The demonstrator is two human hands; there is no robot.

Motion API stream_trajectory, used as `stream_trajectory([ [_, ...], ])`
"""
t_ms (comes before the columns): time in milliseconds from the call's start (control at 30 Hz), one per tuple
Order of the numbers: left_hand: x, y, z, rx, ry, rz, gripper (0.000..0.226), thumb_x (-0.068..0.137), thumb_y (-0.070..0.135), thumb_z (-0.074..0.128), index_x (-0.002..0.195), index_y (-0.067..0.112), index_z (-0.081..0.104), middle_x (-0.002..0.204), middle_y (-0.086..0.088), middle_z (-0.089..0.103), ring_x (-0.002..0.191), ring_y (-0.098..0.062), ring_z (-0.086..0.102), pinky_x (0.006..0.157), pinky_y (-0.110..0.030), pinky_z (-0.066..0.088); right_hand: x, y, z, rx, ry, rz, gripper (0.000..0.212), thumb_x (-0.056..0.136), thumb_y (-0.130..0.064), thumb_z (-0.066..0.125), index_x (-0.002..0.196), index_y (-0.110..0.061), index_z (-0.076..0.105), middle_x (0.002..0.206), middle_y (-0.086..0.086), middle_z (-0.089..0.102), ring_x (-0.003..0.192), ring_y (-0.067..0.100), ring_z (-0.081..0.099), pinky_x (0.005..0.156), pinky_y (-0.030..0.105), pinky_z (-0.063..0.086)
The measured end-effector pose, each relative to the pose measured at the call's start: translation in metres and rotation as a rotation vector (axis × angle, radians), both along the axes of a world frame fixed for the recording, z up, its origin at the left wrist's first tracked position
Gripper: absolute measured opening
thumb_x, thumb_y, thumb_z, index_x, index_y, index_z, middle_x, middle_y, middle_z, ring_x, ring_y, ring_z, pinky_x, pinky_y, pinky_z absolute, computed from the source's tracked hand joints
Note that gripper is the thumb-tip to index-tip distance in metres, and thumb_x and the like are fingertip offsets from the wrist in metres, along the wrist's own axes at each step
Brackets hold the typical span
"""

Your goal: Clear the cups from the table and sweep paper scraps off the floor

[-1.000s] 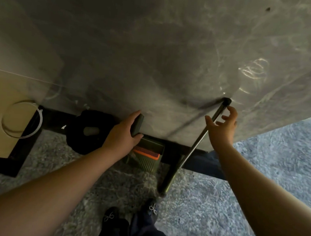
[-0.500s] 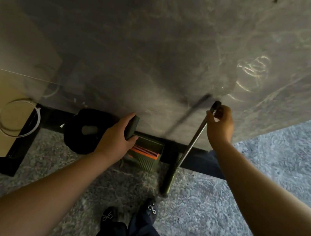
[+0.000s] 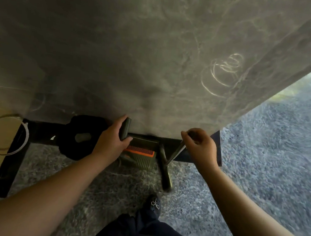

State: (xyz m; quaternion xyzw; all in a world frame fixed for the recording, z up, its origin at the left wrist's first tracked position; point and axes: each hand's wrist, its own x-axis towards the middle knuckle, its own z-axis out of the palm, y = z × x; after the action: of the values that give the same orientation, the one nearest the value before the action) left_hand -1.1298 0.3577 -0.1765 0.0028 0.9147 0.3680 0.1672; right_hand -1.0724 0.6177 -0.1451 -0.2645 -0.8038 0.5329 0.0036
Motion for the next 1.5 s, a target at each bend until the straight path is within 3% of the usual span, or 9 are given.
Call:
stream_trajectory([
  [200,0.039,-0.02,-0.002,0.032,0.004,-0.042,0.081,0.086,0.026,0.073,0.149,0.041,0.025,0.129,-0.01,0.059,0.099,-0.027,0.067,0.087,-0.04,0.056,0.061,-0.041,0.011,-0.203,-0.099,-0.122,0.018,0.086,-0.026,0.066,0.088,-0.008,0.064,0.08,0.012,0.065,0.081,0.031,0.064,0.082,0.053,0.054],
  [500,0.105,-0.058,-0.005,0.021,0.045,-0.145,0.079,0.086,0.022,0.074,0.151,0.033,0.029,0.139,-0.013,0.052,0.129,-0.036,0.047,0.102,-0.049,0.045,0.14,-0.089,0.005,-0.467,-0.234,-0.256,0.023,0.087,0.001,0.055,0.105,0.014,0.059,0.075,0.006,0.055,0.077,0.019,0.054,0.081,0.036,0.049],
  [633,0.129,-0.065,-0.004,0.073,0.049,-0.098,0.08,0.086,0.021,0.074,0.151,0.032,0.028,0.145,-0.015,0.045,0.126,-0.031,0.051,0.102,-0.034,0.045,0.164,-0.11,0.002,-0.59,-0.342,-0.291,0.032,0.081,0.013,0.046,0.107,0.004,0.063,0.077,0.011,0.053,0.072,0.022,0.051,0.06,0.027,0.039],
  [767,0.149,-0.067,-0.005,0.113,0.065,-0.072,0.079,0.087,0.017,0.073,0.151,0.029,0.029,0.144,-0.009,0.048,0.125,-0.027,0.053,0.095,-0.025,0.042,0.186,-0.122,-0.008,-0.697,-0.453,-0.31,0.03,0.08,0.018,0.04,0.065,-0.007,0.047,0.075,0.009,0.035,0.066,0.019,0.039,0.056,0.027,0.039],
  [833,0.159,-0.069,-0.006,0.105,0.075,-0.076,0.079,0.086,0.016,0.073,0.151,0.028,0.03,0.143,-0.008,0.049,0.126,-0.025,0.052,0.1,-0.026,0.041,0.197,-0.126,-0.012,-0.771,-0.497,-0.324,0.032,0.082,0.021,0.043,0.086,-0.007,0.058,0.086,0.016,0.05,0.08,0.027,0.058,0.056,0.028,0.05],
  [933,0.173,-0.073,-0.005,0.07,0.107,-0.08,0.077,0.086,0.015,0.073,0.151,0.027,0.032,0.14,-0.007,0.052,0.125,-0.022,0.052,0.098,-0.021,0.04,0.209,-0.127,-0.013,-0.709,-0.579,-0.216,0.047,0.082,0.02,0.049,0.124,0.0,0.054,0.096,0.024,0.056,0.067,0.026,0.056,0.046,0.025,0.042],
  [1133,0.194,-0.087,0.001,0.019,0.199,-0.126,0.074,0.085,0.01,0.074,0.149,0.021,0.039,0.14,-0.01,0.053,0.128,-0.025,0.052,0.106,-0.032,0.042,0.221,-0.117,-0.001,-0.64,-0.597,-0.032,0.042,0.086,0.01,0.056,0.126,-0.002,0.054,0.078,0.013,0.057,0.058,0.015,0.052,0.047,0.022,0.044],
  [1300,0.21,-0.102,0.007,-0.046,0.221,-0.054,0.075,0.083,0.014,0.076,0.149,0.024,0.04,0.139,-0.008,0.056,0.122,-0.025,0.057,0.1,-0.034,0.046,0.238,-0.112,-0.004,-0.514,-0.664,0.148,0.049,0.087,0.004,0.06,0.134,-0.006,0.05,0.092,0.015,0.06,0.064,0.015,0.055,0.057,0.026,0.045],
  [1500,0.244,-0.128,0.008,-0.086,0.169,0.03,0.077,0.085,0.017,0.075,0.15,0.028,0.035,0.135,-0.008,0.058,0.119,-0.026,0.058,0.092,-0.033,0.049,0.253,-0.121,-0.033,-0.479,-0.759,0.163,0.051,0.088,0.013,0.051,0.135,-0.006,0.047,0.09,0.016,0.061,0.063,0.018,0.056,0.046,0.023,0.044],
])
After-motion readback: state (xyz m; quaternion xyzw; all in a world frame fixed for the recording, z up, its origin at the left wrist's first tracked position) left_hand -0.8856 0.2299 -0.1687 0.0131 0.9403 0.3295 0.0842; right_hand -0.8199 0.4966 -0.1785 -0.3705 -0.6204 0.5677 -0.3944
